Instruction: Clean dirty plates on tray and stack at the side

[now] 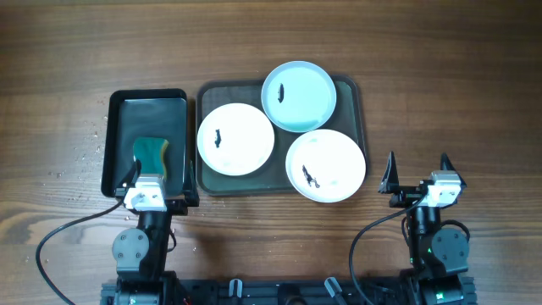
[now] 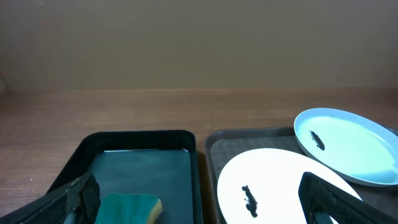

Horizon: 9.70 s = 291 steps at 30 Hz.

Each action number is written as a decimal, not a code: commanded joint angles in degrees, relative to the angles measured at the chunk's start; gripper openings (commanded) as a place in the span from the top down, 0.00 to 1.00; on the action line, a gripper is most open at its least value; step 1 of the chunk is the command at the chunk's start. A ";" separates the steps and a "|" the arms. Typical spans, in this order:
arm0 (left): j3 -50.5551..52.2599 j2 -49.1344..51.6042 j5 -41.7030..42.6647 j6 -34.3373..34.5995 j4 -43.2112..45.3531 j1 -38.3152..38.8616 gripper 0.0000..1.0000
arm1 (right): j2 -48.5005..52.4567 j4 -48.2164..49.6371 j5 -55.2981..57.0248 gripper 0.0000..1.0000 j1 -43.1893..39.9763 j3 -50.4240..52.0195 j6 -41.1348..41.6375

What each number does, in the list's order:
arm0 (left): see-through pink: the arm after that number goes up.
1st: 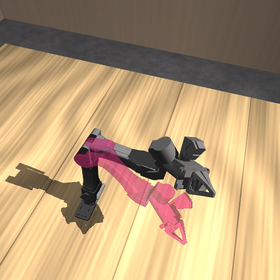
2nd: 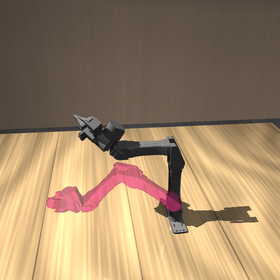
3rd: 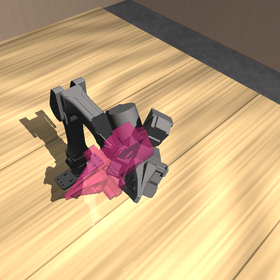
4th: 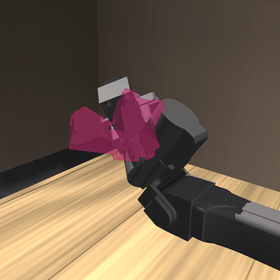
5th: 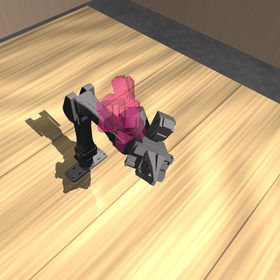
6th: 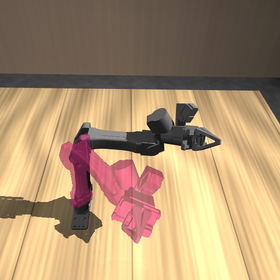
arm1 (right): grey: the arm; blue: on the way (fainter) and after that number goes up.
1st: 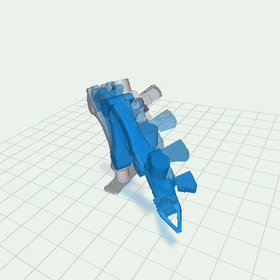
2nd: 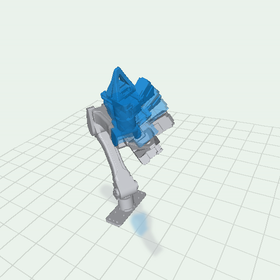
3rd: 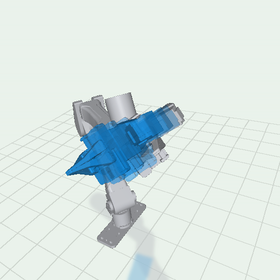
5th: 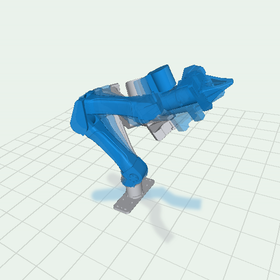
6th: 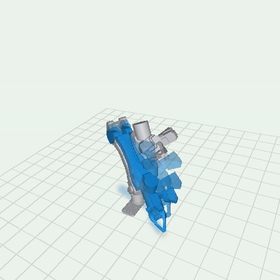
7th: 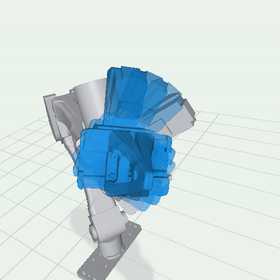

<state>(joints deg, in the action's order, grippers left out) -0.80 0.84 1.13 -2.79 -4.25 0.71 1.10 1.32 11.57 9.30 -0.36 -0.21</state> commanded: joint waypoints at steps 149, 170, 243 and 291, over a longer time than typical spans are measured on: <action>0.48 0.04 -0.57 -1.09 0.09 -0.50 0.00 | -0.07 0.09 -1.03 0.00 0.28 0.07 0.24; 0.48 0.04 -0.59 -1.09 0.09 -0.50 0.00 | -0.07 0.09 -1.03 0.00 0.28 0.07 0.24; -76.26 58.12 10.40 12.26 -59.80 -0.50 0.00 | 73.11 -51.34 -49.70 0.00 0.28 -78.16 9.60; -66.90 75.03 -14.75 34.73 -55.87 -0.61 0.24 | 105.13 -36.89 -13.86 0.17 26.51 -77.90 29.81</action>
<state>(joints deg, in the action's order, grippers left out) -68.18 75.44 -12.21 30.81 -60.34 0.62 104.62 -35.83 -3.75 35.81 -77.41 28.27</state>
